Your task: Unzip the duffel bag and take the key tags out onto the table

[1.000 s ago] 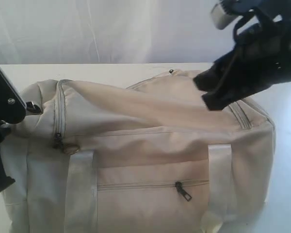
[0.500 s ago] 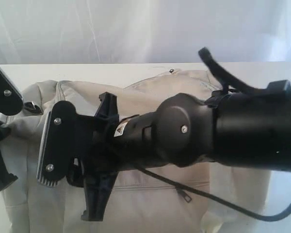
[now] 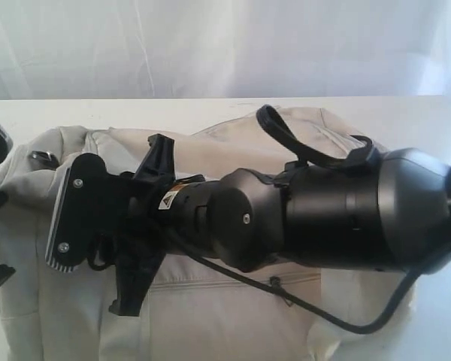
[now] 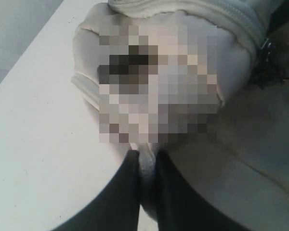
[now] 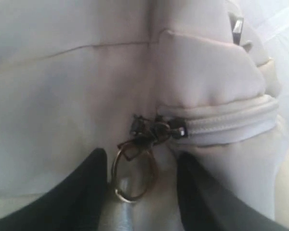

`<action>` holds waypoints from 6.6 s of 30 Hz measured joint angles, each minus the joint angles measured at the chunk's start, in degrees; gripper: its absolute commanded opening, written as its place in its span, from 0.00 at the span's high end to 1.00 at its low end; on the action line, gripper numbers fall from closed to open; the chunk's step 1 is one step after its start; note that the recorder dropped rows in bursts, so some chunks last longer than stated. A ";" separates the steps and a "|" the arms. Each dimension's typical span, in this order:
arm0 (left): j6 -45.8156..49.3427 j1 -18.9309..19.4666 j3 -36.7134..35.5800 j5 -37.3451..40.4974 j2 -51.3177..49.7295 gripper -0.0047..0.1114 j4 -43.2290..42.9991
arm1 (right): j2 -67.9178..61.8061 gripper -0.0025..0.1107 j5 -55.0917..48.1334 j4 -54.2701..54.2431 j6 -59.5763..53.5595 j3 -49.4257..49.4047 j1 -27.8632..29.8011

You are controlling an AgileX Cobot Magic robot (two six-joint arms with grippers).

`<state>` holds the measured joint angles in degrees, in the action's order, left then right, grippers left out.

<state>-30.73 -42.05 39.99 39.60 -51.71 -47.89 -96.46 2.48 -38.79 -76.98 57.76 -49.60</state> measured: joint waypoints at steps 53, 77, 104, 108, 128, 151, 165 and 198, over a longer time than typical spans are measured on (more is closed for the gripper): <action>0.96 0.00 -0.49 -2.10 0.33 0.96 1.02 | 9.83 0.98 -21.92 0.26 14.68 2.57 5.59; 1.19 0.00 -0.59 -1.56 0.33 0.96 1.57 | 2.54 0.79 -28.90 2.29 15.54 3.11 6.04; 1.19 0.00 -0.59 -1.46 1.67 0.96 1.57 | 2.54 0.63 -20.58 -2.44 17.96 3.11 1.94; 1.19 0.00 -0.61 -1.46 3.94 0.96 2.18 | 1.57 0.63 -18.00 -2.44 17.84 3.11 1.10; 1.19 0.00 -0.74 -1.20 6.39 0.96 3.05 | 0.16 0.91 -11.31 -2.68 21.54 3.11 1.06; 1.19 0.00 -0.74 -0.83 6.63 0.96 3.05 | 8.75 0.98 -20.31 -2.68 23.00 3.11 1.06; 1.75 0.00 -3.12 -0.97 6.99 0.96 6.52 | 11.01 0.98 -18.42 -2.55 25.02 4.00 4.85; 9.74 0.00 -5.00 -1.03 6.99 0.96 11.35 | -18.24 0.98 -28.27 -2.13 26.66 38.50 14.14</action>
<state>-20.99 -42.05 34.99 38.57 -44.72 -36.54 -114.69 -25.79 -40.92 -50.33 96.26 -35.45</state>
